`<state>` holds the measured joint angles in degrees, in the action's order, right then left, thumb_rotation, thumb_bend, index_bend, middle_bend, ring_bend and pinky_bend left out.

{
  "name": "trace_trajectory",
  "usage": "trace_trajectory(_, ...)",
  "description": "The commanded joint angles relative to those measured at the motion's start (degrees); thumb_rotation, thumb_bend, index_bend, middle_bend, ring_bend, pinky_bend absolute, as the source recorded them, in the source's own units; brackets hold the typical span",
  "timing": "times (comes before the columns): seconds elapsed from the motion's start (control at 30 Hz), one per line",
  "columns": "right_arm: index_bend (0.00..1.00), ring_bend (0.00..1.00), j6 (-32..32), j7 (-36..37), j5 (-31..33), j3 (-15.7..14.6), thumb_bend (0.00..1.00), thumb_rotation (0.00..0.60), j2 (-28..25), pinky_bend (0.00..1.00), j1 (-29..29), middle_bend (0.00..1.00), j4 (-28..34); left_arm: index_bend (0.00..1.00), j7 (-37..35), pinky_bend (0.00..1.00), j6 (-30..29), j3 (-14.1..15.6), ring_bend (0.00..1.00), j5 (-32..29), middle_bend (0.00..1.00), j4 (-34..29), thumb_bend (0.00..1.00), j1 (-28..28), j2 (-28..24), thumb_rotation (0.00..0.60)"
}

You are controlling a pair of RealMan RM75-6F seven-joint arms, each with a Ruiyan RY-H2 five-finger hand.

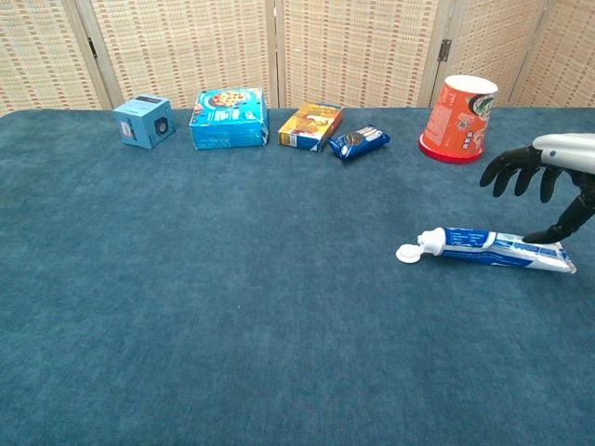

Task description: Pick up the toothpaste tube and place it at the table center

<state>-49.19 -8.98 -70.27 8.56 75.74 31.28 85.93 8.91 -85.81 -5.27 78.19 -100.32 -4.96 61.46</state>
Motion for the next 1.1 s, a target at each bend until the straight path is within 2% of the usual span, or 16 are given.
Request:
trace_trajectory(0.03, 0.23, 0.29, 1.39, -1.45, 1.87, -0.12, 0.22, 0.600, 2.41, 0.37, 1.43, 0.32, -2.21, 0.13, -0.07, 0.14, -0.03, -0.07, 0.07, 0.02, 0.09, 0.02, 0.06, -0.02, 0.07, 0.600)
trace_trajectory(0.23, 0.24, 0.29, 2.23, -3.17, 3.74, -0.49, 0.22, 0.600, 6.20, 0.37, 3.00, 0.36, -5.46, 0.14, -0.35, 0.14, 0.12, -0.03, 0.07, -0.12, 0.08, 0.39, 0.06, 0.08, 0.13, 0.600)
trace_trajectory(0.43, 0.28, 0.29, 2.78, -3.75, 5.15, -0.70, 0.27, 0.600, 8.61, 0.37, 3.97, 0.40, -7.84, 0.14, -0.88, 0.14, 0.10, 0.08, 0.07, -0.25, 0.09, 0.96, 0.06, 0.34, 0.31, 0.600)
trace_trajectory(0.87, 0.36, 0.31, 2.46, -5.95, 7.02, -1.49, 0.38, 0.600, 9.67, 0.38, 4.77, 0.43, -8.96, 0.14, -1.90, 0.14, 0.41, 0.10, 0.07, -0.40, 0.09, 2.04, 0.06, 0.50, 0.77, 0.600)
trace_trajectory(1.1, 0.41, 0.34, 2.13, -6.32, 7.64, -1.75, 0.40, 0.600, 9.88, 0.39, 4.92, 0.46, -9.06, 0.14, -2.15, 0.14, 0.81, 0.14, 0.07, -0.55, 0.08, 2.49, 0.06, 0.45, 1.07, 0.600)
